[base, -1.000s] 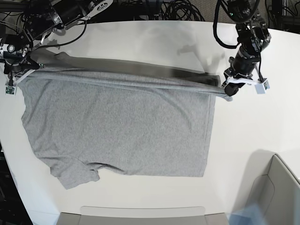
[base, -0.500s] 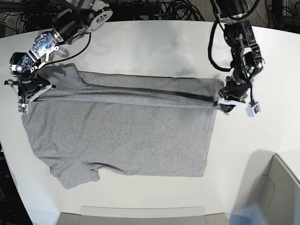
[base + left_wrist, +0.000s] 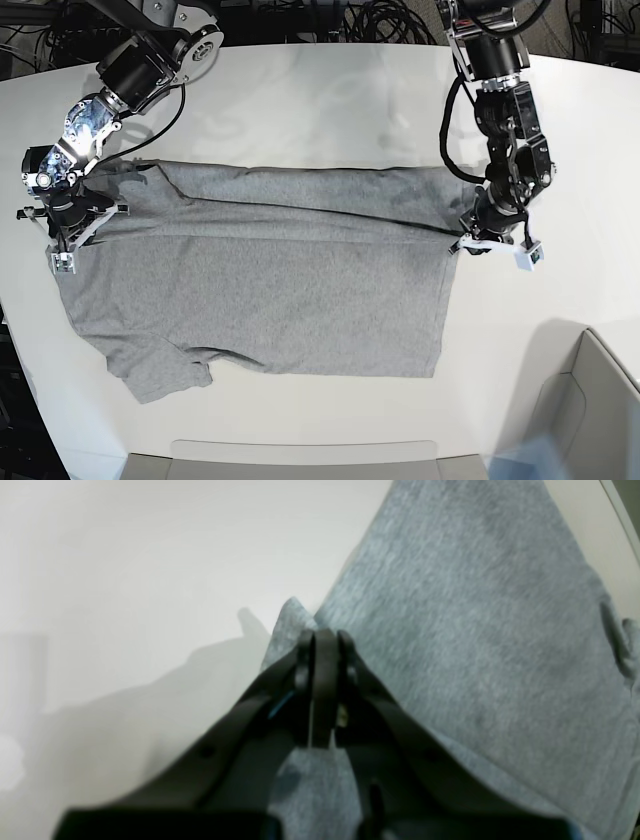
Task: Fold the T-shirt properly
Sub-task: 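Lay the folded shoulder edge down and release both grippers, then move both grippers to the hem corners of the shirt, then grasp the hem corners with both grippers and lift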
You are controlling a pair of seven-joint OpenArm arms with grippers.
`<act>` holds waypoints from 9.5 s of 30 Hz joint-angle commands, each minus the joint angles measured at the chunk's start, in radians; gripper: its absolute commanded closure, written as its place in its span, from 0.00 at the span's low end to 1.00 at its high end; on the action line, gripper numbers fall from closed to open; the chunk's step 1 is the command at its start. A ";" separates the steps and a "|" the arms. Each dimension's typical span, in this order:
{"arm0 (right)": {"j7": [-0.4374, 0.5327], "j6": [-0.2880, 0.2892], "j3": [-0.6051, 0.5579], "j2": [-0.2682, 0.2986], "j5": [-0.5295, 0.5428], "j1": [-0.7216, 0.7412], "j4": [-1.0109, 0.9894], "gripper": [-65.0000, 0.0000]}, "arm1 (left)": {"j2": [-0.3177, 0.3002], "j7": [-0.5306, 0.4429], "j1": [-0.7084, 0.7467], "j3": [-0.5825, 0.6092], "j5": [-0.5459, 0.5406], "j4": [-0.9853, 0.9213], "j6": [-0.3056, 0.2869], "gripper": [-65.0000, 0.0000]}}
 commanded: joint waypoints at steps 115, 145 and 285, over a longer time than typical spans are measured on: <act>0.022 0.015 -0.051 -0.083 0.031 -0.338 0.372 0.99 | -0.282 -0.039 0.755 0.088 -0.009 0.468 -0.282 1.00; 0.138 0.015 -0.054 0.156 -0.149 0.307 -0.587 0.77 | -0.156 0.286 0.377 0.096 -0.003 0.495 -0.282 1.00; 0.405 -0.202 -0.564 0.318 0.209 0.472 -1.273 0.66 | -0.205 -0.314 -0.654 0.634 -0.003 -1.107 -0.633 0.83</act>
